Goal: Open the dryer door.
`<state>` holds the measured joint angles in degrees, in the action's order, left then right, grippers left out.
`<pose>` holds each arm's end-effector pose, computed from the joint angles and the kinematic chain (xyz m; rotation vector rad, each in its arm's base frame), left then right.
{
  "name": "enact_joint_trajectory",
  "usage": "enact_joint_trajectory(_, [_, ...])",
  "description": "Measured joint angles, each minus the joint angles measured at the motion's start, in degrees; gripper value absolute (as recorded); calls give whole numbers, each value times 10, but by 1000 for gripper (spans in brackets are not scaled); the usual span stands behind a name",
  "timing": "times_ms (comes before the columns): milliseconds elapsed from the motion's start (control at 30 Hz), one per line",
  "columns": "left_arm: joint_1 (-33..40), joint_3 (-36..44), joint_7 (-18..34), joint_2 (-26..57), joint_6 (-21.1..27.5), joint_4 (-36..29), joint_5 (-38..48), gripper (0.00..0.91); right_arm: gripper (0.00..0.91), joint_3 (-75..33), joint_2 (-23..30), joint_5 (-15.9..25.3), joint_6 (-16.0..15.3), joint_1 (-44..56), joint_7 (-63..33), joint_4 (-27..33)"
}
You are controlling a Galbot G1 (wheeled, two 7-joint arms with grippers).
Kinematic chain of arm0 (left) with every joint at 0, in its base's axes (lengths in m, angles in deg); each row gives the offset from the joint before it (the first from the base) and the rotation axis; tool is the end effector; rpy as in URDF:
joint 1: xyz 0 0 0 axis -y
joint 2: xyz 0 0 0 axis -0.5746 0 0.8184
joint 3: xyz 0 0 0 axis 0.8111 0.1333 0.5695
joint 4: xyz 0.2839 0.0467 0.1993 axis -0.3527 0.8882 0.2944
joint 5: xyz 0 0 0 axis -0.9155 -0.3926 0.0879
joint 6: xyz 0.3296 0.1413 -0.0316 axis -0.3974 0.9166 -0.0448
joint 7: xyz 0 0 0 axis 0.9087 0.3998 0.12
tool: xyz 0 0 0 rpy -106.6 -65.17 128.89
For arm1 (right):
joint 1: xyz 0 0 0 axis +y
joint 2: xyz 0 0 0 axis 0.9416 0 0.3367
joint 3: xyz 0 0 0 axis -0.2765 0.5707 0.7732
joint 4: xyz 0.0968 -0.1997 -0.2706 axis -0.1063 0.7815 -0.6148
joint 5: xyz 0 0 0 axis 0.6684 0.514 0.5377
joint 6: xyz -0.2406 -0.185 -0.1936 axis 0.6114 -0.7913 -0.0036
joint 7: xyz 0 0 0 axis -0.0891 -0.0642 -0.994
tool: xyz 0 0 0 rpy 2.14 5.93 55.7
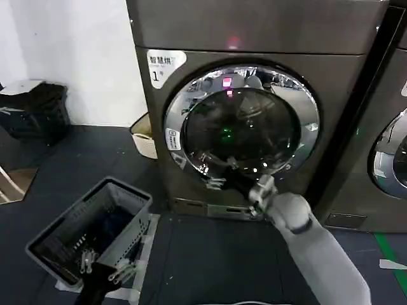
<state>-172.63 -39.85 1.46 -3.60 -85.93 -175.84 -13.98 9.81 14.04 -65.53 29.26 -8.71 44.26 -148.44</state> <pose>0.0995 0.0674 -0.2502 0.3651 3.0460 0.2129 0.4640 0.0326 -0.1882 -1.2829 2.7231 -0.3258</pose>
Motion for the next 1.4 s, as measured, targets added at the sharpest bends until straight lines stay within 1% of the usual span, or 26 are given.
enact_joint_trajectory(167, [0,0,5,-1,1,3,-4,907,907,20,29,4,1,-41,0,44])
enact_joint_trajectory(333, [0,5,14,1,18,-3,-1,907,907,32,58,12,3,-68,0,90])
enact_joint_trajectory(467, [1,7,6,1,18,-5,-6,907,907,41,68,12,6,-83,2,117])
enact_joint_trajectory(733, [0,6,-2,0,16,-5,-10,907,907,64,76,9,27,-106,19,156])
enact_joint_trajectory(900, [2,1,-11,4,31,-8,-11,907,907,73,77,-7,27,-114,28,162])
enact_joint_trajectory(1133, [14,-5,0,9,33,1,4,907,907,76,69,-25,28,-121,64,164])
enact_joint_trajectory(1233, [25,-14,7,15,34,8,14,907,907,79,61,-22,28,-114,90,153])
enact_joint_trajectory(1400, [48,-33,-27,33,51,27,71,907,907,82,42,-25,23,-100,139,123])
